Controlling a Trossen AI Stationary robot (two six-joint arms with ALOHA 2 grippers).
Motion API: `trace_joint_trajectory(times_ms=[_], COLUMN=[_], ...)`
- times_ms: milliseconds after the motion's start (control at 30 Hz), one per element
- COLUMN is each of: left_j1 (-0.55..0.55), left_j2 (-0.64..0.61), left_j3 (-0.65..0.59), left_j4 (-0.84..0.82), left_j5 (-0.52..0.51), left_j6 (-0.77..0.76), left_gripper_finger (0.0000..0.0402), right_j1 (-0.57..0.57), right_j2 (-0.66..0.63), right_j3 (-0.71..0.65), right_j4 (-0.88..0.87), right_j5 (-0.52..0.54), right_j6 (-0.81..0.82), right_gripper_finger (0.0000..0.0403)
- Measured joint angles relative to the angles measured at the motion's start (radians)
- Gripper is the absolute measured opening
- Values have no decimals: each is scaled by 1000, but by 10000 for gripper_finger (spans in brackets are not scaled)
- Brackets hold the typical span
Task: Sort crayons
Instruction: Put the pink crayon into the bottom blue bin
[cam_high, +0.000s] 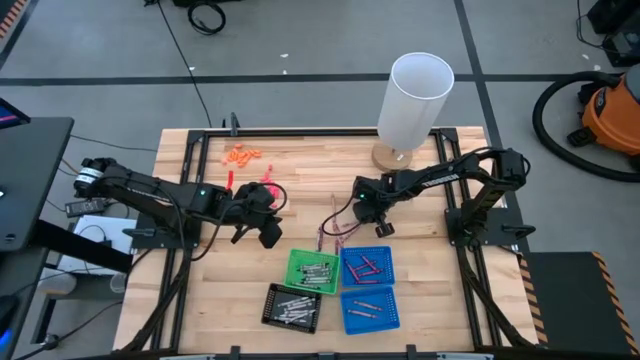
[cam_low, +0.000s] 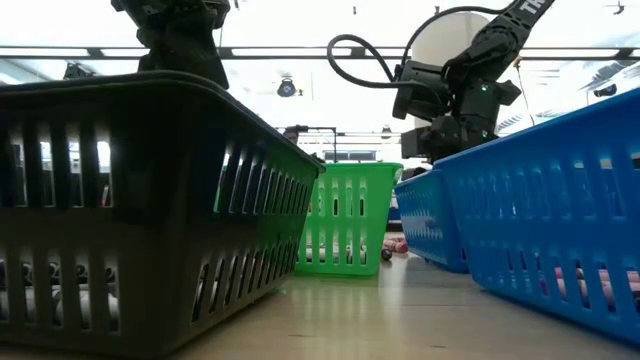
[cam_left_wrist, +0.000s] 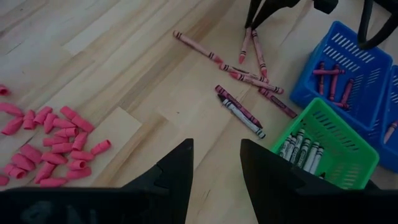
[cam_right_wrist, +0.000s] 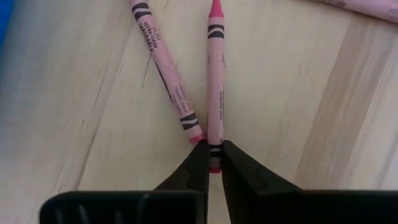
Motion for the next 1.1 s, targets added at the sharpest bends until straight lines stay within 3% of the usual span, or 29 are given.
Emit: trace_joint_trajectory(times_ms=[267,667,933,1100], left_j1=[0,0,0,0], left_j2=[0,1,1,1], left_j3=[0,0,0,0], left_j4=[0,-2,-41,-44], left_j5=[0,-30,-30,-32], left_j6=[0,4,17,35], left_gripper_finger=[142,142,142,142], right_j1=[-1,12,54,87], right_j2=[5,3,1,1], right_j3=[82,278,389,424], right_j4=[-93,-217,-332,-399], right_j5=[15,-102,-138,-219], right_j6=[0,38,123,246], right_gripper_finger=[37,37,38,38])
